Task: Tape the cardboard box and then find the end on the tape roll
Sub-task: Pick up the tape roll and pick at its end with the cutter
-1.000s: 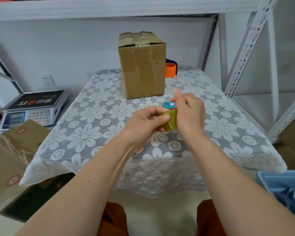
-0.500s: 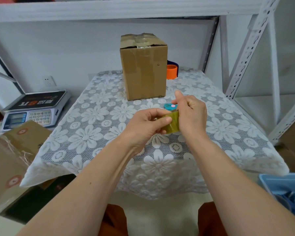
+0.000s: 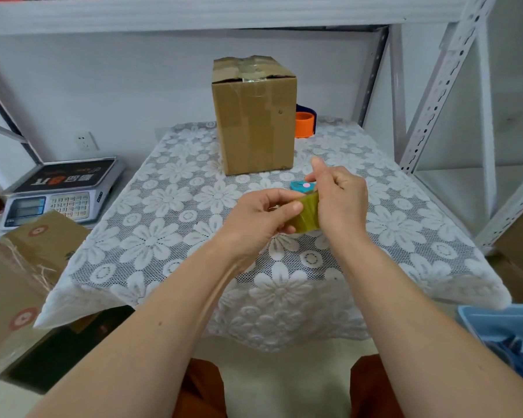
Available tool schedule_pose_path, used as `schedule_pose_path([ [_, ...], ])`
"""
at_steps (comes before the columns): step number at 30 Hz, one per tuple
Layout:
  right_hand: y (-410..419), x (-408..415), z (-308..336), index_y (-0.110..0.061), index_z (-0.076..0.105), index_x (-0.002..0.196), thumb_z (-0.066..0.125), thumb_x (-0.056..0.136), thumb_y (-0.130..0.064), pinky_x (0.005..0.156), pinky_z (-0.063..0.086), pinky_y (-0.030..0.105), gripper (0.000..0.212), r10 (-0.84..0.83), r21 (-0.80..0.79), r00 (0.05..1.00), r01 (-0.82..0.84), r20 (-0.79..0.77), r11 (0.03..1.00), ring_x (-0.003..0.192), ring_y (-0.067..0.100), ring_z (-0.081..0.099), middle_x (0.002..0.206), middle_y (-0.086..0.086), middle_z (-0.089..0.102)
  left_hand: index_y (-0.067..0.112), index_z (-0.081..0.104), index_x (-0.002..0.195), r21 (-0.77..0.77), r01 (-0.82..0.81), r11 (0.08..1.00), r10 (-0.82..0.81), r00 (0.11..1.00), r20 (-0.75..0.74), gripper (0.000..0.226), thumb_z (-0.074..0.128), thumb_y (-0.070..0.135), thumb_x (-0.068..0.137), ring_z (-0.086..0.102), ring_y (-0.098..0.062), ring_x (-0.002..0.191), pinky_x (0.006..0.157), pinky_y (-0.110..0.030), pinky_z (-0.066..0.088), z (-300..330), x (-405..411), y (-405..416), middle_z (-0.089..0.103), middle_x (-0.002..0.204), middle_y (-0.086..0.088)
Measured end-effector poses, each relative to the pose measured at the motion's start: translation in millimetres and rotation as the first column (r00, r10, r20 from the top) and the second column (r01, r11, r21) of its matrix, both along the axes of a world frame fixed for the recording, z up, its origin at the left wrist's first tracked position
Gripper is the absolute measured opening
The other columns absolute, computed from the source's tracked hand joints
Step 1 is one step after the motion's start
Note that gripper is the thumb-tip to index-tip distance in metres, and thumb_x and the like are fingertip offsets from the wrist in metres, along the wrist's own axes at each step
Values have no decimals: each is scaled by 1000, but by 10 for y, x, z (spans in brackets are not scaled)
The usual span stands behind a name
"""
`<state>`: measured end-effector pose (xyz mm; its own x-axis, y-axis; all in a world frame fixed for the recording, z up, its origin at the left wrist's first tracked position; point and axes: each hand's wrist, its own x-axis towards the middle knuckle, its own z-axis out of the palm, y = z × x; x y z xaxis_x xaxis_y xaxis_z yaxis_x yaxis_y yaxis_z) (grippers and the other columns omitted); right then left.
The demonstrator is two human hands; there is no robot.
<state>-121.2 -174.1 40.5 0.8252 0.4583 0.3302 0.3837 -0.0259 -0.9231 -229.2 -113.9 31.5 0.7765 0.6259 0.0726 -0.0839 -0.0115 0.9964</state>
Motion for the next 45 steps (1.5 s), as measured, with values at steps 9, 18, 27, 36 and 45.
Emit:
schedule_pose_path([
  [9,-2,-27,4,-4,69,73,53,91,-44,75,46,32,47,6,-7,999,-7,-43,1000,75,11,58,75,-9,62,0,71,98,-72,-15,997,15,1000,8,16,60,8,89,45,-7,53,57,-19,48,21,-13,3,52,64,-5],
  [18,-11,-9,4,1,68,73,54,91,-43,74,47,35,49,13,10,998,-12,-66,1000,67,9,55,70,-9,61,-5,69,97,-221,20,975,-6,998,62,22,56,10,89,39,-10,54,53,-21,48,83,-18,-10,52,65,-3],
  [27,-6,11,-6,4,67,72,54,91,-44,80,50,43,52,-11,19,999,12,-41,1000,79,24,62,78,3,66,1,69,97,-66,16,998,-14,999,32,19,55,-6,87,57,-12,71,59,-16,49,42,-21,-35,65,91,-11],
  [36,9,-10,-15,4,66,69,54,91,-42,78,50,46,52,-8,22,1000,8,8,1000,77,23,63,74,-1,64,11,72,88,-4,-85,996,86,996,31,12,66,1,83,55,-9,66,58,-17,47,7,21,-85,68,82,-4],
  [45,-9,-14,1,6,65,70,53,91,-43,78,50,46,54,-19,18,1000,18,15,1000,77,25,63,76,5,66,9,70,93,-25,-21,999,21,1000,4,27,79,9,68,60,-15,71,66,-21,50,27,-19,-65,67,89,-8],
])
